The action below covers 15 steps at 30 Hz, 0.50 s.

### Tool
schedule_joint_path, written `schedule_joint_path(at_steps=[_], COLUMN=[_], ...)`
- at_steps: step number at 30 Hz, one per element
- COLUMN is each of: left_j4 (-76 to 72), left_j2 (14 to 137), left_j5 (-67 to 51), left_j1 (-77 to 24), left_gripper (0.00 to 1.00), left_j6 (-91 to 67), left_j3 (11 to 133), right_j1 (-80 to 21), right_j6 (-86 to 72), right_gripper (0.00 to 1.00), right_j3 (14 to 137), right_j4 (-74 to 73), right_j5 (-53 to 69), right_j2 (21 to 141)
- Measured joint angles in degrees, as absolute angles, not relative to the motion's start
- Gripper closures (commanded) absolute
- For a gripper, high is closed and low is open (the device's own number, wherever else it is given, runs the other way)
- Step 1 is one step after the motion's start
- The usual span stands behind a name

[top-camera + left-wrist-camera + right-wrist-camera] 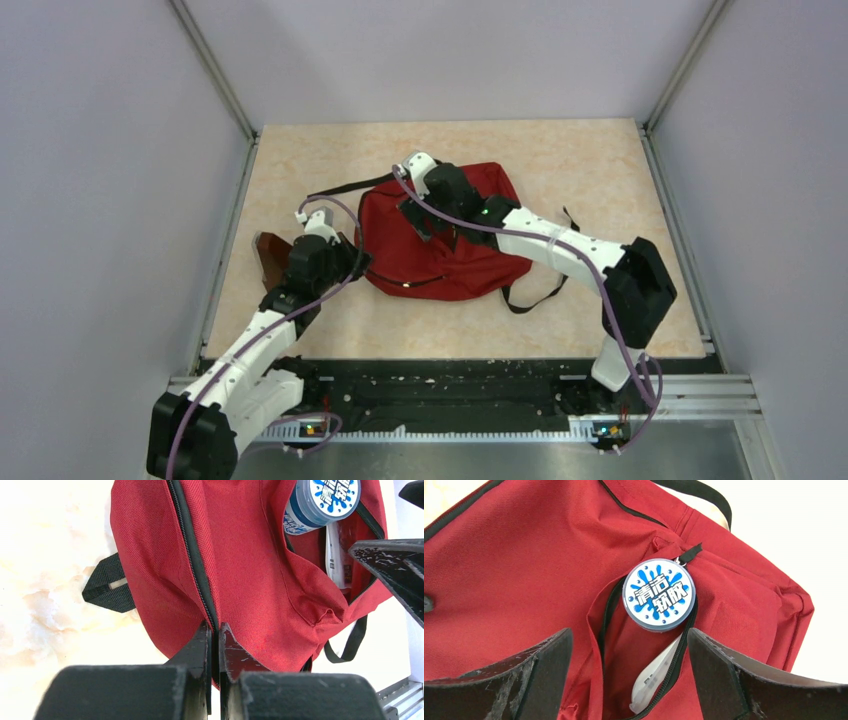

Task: Pack the student bag
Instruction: Place the stationery in the student bag.

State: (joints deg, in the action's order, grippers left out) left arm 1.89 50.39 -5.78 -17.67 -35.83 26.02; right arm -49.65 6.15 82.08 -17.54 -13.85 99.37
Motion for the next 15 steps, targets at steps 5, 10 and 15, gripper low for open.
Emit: schedule_joint_path(at_steps=[5,10,15], left_j4=[2.90,3.31,3.70], left_j2=[50.39,50.39,50.33], left_j5=[-5.78,-6.22,-6.61], left_j1=[-17.67,-17.67,-17.67], left_gripper=[1.00,1.00,1.00], left_j6=[-35.86,-35.88,-35.88], left_j3=[26.02,26.02,26.02], right_j1=[-50.41,-50.28,-49.41], right_j6=[6.46,9.23,12.27], right_gripper=[0.34,0.33,0.34], right_j3=[83.83,86.87,89.73], right_j4=[-17.17,-11.73,-9.19], right_j5=[-15.35,-20.78,-23.44], right_j2=[100.22,105.45,111.44])
